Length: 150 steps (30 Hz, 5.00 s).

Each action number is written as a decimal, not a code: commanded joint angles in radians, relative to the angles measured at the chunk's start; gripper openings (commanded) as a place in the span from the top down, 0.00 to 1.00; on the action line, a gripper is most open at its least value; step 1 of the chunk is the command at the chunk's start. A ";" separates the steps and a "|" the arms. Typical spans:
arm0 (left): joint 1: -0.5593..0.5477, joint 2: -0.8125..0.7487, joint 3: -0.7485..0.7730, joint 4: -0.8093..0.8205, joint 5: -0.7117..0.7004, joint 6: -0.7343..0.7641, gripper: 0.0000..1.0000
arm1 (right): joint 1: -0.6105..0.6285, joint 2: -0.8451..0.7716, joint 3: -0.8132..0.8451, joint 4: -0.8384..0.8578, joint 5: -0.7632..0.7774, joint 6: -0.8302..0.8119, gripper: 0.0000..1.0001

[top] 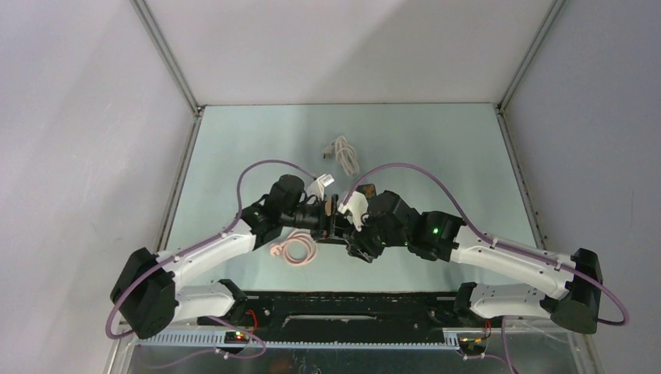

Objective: Insert the plug

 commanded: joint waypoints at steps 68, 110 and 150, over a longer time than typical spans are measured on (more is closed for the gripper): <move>-0.034 -0.533 -0.251 0.658 -0.155 0.019 1.00 | -0.202 -0.229 -0.270 1.068 -0.461 0.783 0.53; 0.088 -0.370 0.184 -0.769 -1.288 0.729 0.00 | -0.452 0.037 0.100 -0.223 -0.066 0.401 1.00; 0.100 -0.414 0.124 -0.717 -1.361 0.706 0.00 | -0.470 0.692 0.524 -0.454 0.051 0.345 1.00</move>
